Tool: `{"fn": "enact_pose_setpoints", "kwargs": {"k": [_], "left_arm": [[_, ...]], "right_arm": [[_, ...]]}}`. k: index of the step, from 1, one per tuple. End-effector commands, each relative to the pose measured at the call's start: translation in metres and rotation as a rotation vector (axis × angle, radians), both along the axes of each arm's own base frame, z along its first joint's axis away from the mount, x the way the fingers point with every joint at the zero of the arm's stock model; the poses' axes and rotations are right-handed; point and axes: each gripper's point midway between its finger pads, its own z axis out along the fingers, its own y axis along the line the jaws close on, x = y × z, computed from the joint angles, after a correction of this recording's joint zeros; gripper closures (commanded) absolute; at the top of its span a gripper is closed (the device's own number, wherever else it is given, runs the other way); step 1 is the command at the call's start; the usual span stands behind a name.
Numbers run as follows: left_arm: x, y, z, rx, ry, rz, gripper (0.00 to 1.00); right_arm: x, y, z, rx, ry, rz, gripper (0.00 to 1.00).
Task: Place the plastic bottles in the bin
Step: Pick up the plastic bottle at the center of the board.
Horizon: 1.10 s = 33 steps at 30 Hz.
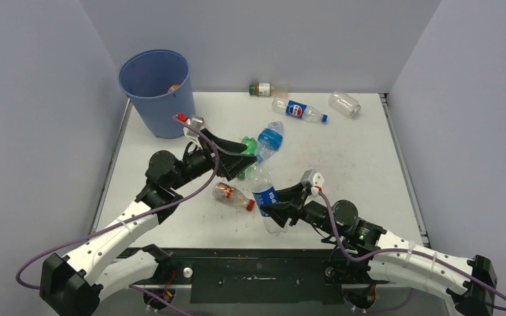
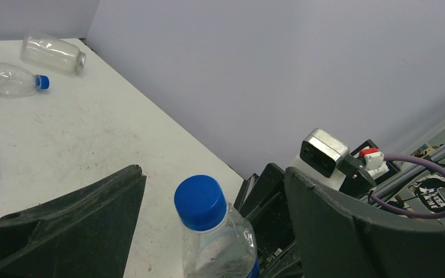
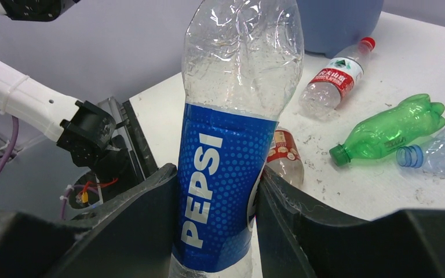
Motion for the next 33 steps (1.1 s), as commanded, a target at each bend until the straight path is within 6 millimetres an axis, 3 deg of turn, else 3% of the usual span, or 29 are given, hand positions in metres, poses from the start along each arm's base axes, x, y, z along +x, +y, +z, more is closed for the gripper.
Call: {"fn": "enact_pose_setpoints", "kwargs": {"k": [1, 5, 15, 22, 25, 26, 29, 31, 32, 33], "left_arm": [[-0.007, 0.005, 0.017, -0.021, -0.059, 0.010, 0.10], [-0.008, 0.004, 0.013, -0.020, -0.047, 0.005, 0.10], [-0.020, -0.020, 0.009, 0.018, -0.031, -0.096, 0.38], [-0.026, -0.029, 0.010, 0.027, -0.054, -0.116, 0.74], [-0.029, -0.027, 0.016, 0.017, -0.079, -0.103, 0.97], [-0.029, -0.027, 0.018, 0.014, -0.089, -0.096, 1.00], [-0.029, -0.020, 0.026, 0.003, -0.120, -0.053, 1.00], [-0.025, -0.013, 0.032, 0.000, -0.143, -0.001, 1.00], [-0.023, -0.007, 0.036, -0.001, -0.154, 0.035, 1.00], [-0.016, 0.000, 0.039, 0.007, -0.172, 0.097, 1.00]], "right_arm": [[0.002, -0.007, 0.040, 0.106, -0.075, -0.037, 0.61], [0.003, -0.008, 0.042, 0.104, -0.080, -0.041, 0.62], [0.004, -0.004, 0.041, 0.097, -0.082, -0.039, 0.62], [0.003, -0.004, 0.037, 0.094, -0.075, -0.039, 0.62], [0.002, -0.006, 0.036, 0.092, -0.068, -0.040, 0.59], [0.002, -0.006, 0.035, 0.090, -0.064, -0.042, 0.54], [0.003, -0.008, 0.032, 0.074, -0.033, -0.055, 0.18], [0.004, -0.010, 0.030, 0.064, 0.004, -0.069, 0.02], [0.004, -0.011, 0.030, 0.064, 0.025, -0.077, 0.09], [0.005, -0.012, 0.031, 0.062, 0.045, -0.086, 0.10]]}}
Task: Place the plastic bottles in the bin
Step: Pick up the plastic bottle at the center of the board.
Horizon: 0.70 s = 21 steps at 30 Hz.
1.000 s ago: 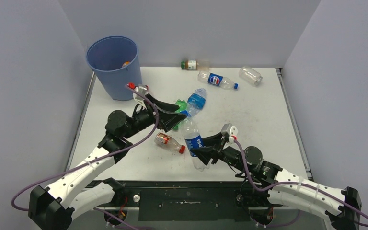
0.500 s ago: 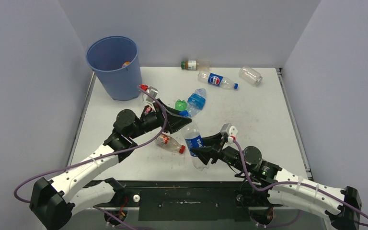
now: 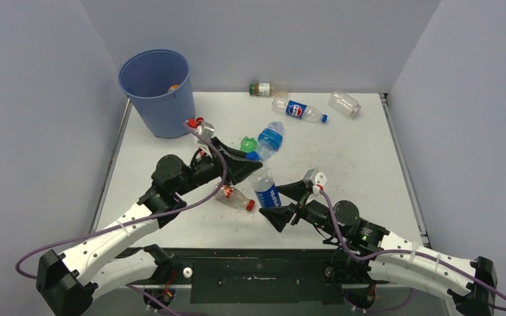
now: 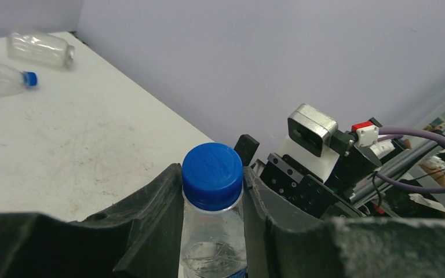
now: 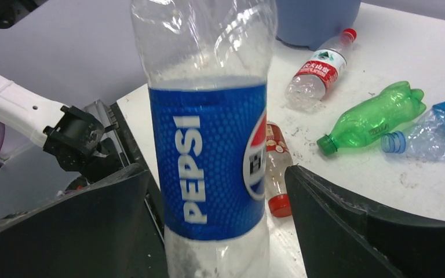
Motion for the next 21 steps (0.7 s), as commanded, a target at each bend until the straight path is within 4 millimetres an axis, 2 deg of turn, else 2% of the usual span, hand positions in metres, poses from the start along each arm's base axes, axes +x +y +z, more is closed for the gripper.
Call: {"fn": "enact_pose_setpoints", "kwargs": {"k": [1, 4, 8, 13, 16, 21], "left_arm": [[0.012, 0.031, 0.051, -0.055, -0.161, 0.199, 1.00], [0.031, 0.056, 0.057, 0.009, -0.178, 0.380, 1.00], [0.054, 0.100, 0.087, 0.079, -0.236, 0.642, 1.00], [0.067, 0.148, 0.137, 0.133, -0.364, 0.901, 1.00], [0.075, 0.167, 0.164, 0.148, -0.409, 1.004, 1.00], [0.104, 0.213, 0.202, 0.103, -0.436, 1.206, 1.00]], "right_arm": [[0.001, -0.004, 0.027, 0.050, 0.061, -0.034, 0.10], [0.004, -0.008, 0.034, 0.025, 0.109, -0.067, 0.10], [-0.001, -0.015, 0.058, 0.063, 0.118, -0.065, 0.10], [-0.010, -0.025, 0.084, 0.144, 0.098, -0.041, 0.10], [-0.006, -0.032, 0.083, 0.156, 0.101, -0.083, 0.10], [0.015, -0.052, 0.055, 0.156, 0.161, -0.250, 0.10]]}}
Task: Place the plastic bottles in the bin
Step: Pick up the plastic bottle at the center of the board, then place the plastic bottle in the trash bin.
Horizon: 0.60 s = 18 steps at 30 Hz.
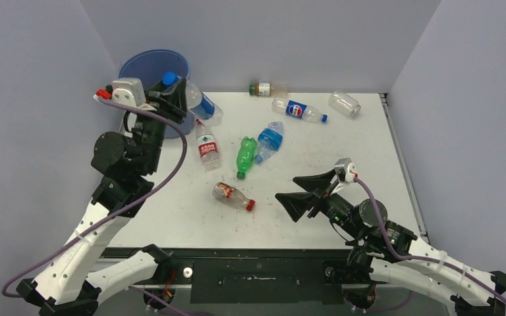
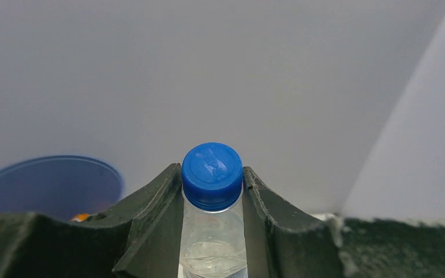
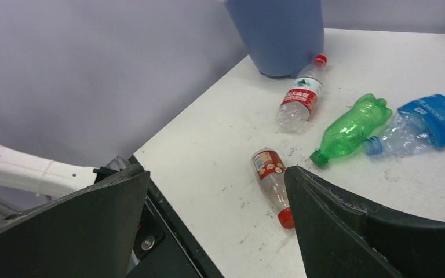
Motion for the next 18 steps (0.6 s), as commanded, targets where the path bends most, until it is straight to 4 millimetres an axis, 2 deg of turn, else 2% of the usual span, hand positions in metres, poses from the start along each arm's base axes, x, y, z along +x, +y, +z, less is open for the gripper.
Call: {"fn": "enact_pose_setpoints", "kwargs": {"k": [1, 4, 7, 12, 14, 18], "left_arm": [[0.028, 0.058, 0.035, -0.064, -0.064, 0.223, 1.00], [0.057, 0.092, 0.041, -0.246, -0.055, 0.226, 1.00], [0.078, 0.122, 0.045, -0.364, -0.092, 0.257, 1.00], [0.090, 0.144, 0.054, -0.407, -0.221, 0.347, 1.00], [0.101, 0.149, 0.053, -0.377, -0.225, 0.393, 1.00], [0.123, 0.167, 0.035, -0.327, -0.208, 0.533, 1.00]], "right_arm": [[0.018, -0.020, -0.014, 0.038, 0.061, -0.156, 0.10], [0.026, -0.030, -0.031, 0.026, 0.085, -0.225, 0.10], [0.034, -0.040, -0.050, -0.013, 0.116, -0.303, 0.10], [0.036, -0.049, -0.072, -0.033, 0.146, -0.347, 0.10], [0.036, -0.050, -0.080, -0.033, 0.156, -0.349, 0.10], [0.035, -0.051, -0.090, -0.042, 0.172, -0.352, 0.10]]}}
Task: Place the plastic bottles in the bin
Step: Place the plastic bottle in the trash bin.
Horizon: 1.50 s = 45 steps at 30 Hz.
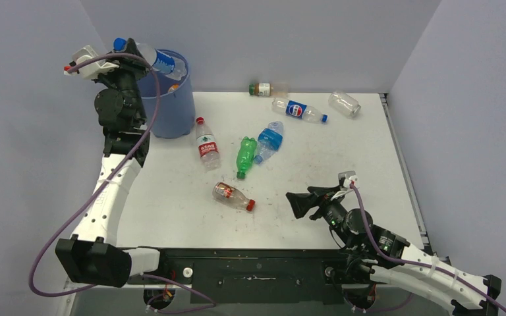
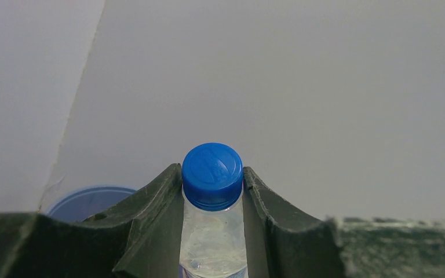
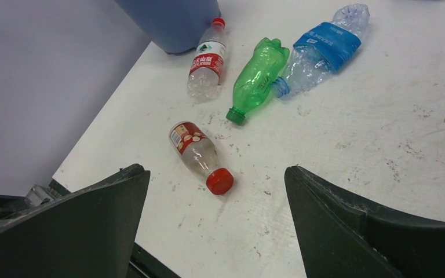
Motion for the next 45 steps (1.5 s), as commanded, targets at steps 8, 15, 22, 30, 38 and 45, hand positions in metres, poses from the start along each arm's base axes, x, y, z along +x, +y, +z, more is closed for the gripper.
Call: {"fn": "enact_pose_setpoints", "kwargs": {"k": [8, 15, 22, 30, 38, 45], "left_arm": [[0.017, 0.051, -0.020, 0.049, -0.062, 0.284, 1.00], [0.044, 0.050, -0.053, 0.035, 0.060, 0.232, 1.00], [0.072, 0.024, -0.081, 0.058, 0.176, 0.074, 0.88], [0.058, 0.015, -0.055, 0.079, 0.124, 0.021, 0.31], [-0.007, -0.004, 0.012, 0.069, -0.011, -0.063, 0.21], [-0.053, -0.087, -0.047, 0.244, 0.203, -0.411, 0.22]], "right_arm": [[-0.004, -0.008, -0.008, 0.053, 0.018, -0.018, 0.11], [-0.005, -0.013, -0.005, 0.051, 0.016, -0.029, 0.10], [-0.004, -0.014, -0.002, 0.041, 0.015, -0.029, 0.10], [-0.005, -0.015, 0.000, 0.014, 0.015, -0.028, 0.11], [0.001, -0.019, 0.014, -0.031, -0.008, -0.060, 0.10], [0.016, -0.017, 0.007, -0.159, 0.032, -0.131, 0.10]]}}
